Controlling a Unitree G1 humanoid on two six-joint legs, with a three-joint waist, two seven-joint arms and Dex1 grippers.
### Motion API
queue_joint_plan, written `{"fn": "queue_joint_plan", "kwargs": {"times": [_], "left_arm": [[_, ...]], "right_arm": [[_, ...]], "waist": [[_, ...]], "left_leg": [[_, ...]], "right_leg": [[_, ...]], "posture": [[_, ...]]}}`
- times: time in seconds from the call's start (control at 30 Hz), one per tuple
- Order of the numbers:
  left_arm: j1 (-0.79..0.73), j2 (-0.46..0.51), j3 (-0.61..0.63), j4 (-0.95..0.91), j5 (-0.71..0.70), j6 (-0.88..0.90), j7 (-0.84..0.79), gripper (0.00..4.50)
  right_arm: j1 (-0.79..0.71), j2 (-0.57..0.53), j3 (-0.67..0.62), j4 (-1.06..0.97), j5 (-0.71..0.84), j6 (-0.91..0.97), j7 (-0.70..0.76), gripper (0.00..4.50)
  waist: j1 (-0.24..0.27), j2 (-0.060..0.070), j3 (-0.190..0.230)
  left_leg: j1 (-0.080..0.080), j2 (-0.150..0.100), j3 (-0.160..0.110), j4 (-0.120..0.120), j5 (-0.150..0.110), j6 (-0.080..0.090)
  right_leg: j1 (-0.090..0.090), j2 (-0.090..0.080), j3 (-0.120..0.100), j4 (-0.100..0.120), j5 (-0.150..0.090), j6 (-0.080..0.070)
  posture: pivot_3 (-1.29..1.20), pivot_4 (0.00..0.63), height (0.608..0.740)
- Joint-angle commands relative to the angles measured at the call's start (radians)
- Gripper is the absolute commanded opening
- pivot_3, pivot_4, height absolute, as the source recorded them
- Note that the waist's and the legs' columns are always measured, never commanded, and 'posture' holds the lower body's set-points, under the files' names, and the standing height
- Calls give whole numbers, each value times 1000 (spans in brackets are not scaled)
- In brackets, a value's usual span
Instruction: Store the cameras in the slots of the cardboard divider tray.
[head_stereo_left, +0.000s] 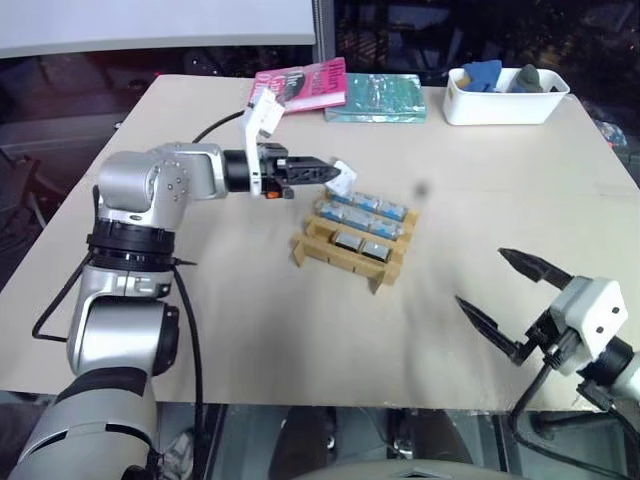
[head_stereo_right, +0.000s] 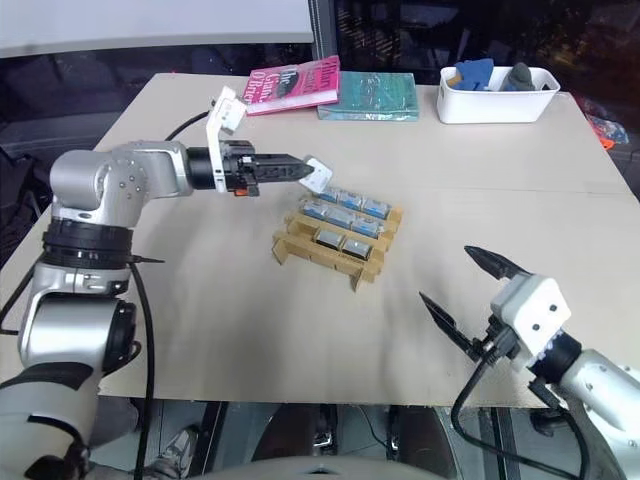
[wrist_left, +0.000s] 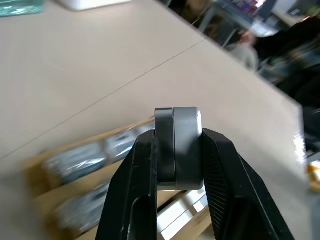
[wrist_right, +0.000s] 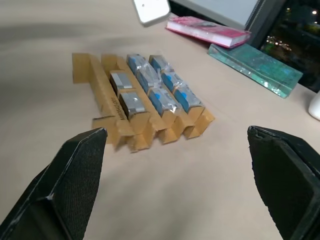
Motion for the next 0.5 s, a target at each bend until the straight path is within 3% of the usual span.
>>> {"fn": "queue_joint_plan", "kwargs": {"times": [0.03,0.27,0.4,0.5], "left_arm": [[-3,74,-58,0,96,-181,-191,680],[-60,114,-153,240,254,-468,-531,680],[-146,65,-196,425,339,-666,-605,680],[-190,21,-238,542,379,-909,-609,680]], "right_arm": [[62,20,-54,-53,31,-79,34,4477],[145,28,-93,-81,42,-122,50,4477],[176,48,-85,-110,31,-115,18,4477],[226,64,-41,-123,-22,-133,8,4477]], "waist": [[1,0,0],[4,0,0],[5,-1,0],[8,-1,0]], "left_leg": [[0,0,0,0,0,0],[0,-1,0,0,0,0],[-1,-1,0,1,0,0],[-2,-1,-2,1,0,1]], "right_leg": [[0,0,0,0,0,0],[0,0,-1,0,0,0],[0,0,-2,0,0,0],[0,-1,-2,0,0,0]], "posture": [[0,150,740],[0,150,740],[0,150,740],[0,150,740]]}}
